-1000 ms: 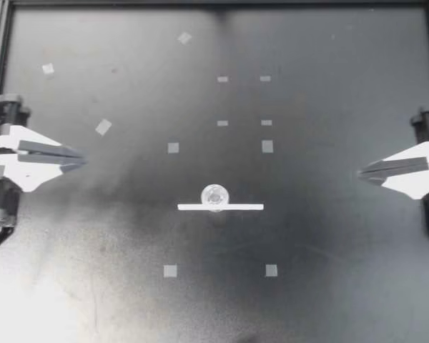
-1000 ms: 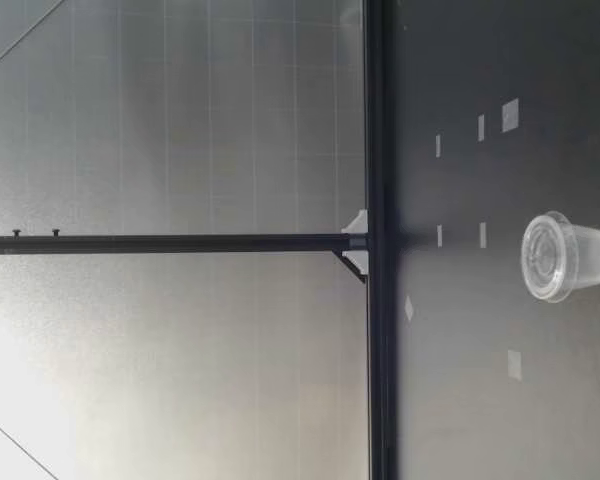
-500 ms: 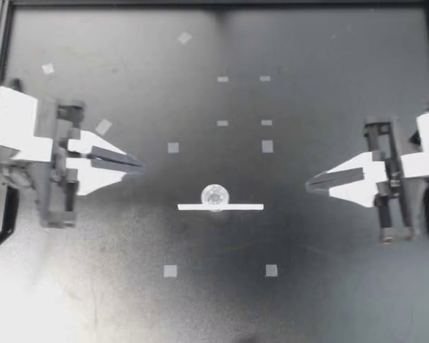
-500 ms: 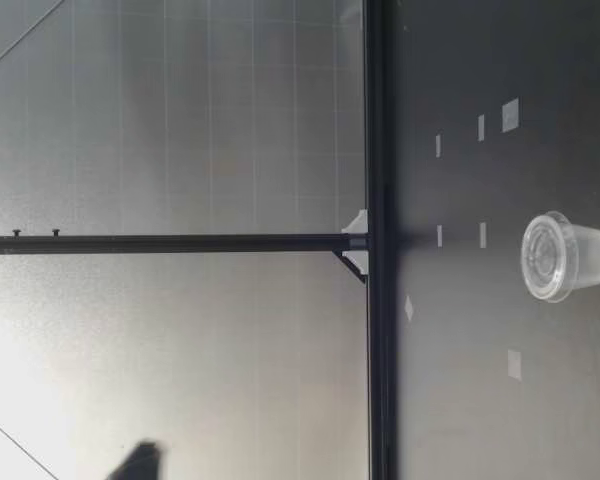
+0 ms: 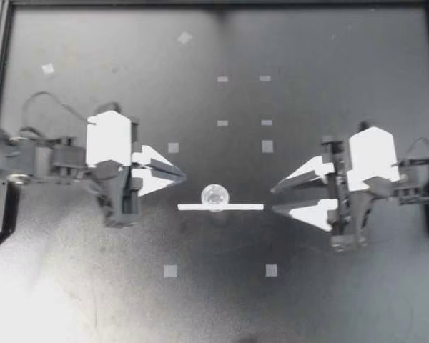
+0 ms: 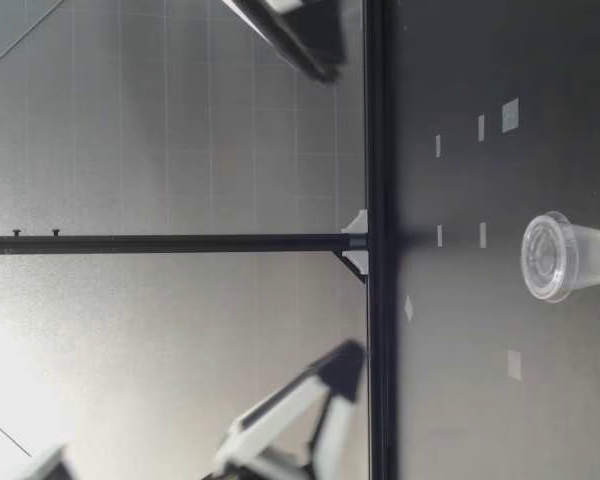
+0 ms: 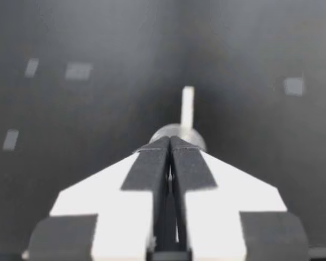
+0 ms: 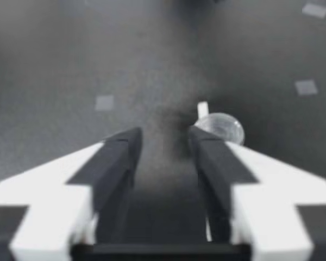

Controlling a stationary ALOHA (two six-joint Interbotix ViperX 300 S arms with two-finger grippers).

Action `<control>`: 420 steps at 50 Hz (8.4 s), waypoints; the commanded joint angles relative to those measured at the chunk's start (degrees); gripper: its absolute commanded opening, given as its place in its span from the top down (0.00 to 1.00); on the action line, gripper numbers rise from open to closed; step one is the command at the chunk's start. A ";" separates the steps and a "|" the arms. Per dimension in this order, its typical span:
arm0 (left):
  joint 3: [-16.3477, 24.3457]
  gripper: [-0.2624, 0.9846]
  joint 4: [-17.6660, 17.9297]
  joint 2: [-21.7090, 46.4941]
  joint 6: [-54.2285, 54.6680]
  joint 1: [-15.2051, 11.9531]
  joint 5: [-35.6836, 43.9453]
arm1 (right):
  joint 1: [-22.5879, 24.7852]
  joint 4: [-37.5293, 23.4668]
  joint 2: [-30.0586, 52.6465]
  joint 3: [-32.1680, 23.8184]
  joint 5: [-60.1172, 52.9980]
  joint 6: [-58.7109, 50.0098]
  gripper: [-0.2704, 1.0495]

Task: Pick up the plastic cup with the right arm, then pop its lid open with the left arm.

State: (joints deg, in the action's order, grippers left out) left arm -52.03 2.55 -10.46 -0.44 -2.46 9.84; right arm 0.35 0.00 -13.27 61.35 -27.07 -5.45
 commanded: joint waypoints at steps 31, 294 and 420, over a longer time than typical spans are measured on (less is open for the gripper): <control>5.71 0.73 -0.26 13.27 0.26 -0.62 2.99 | -3.60 2.29 21.18 -9.05 -1.14 -1.76 0.33; 1.49 0.18 -5.19 4.13 71.98 7.03 47.11 | -2.81 -7.65 17.31 -5.71 -24.61 2.29 0.56; -1.14 0.18 -7.21 1.23 8.53 6.86 25.93 | -2.81 -12.66 10.20 -4.92 -30.06 -11.43 0.56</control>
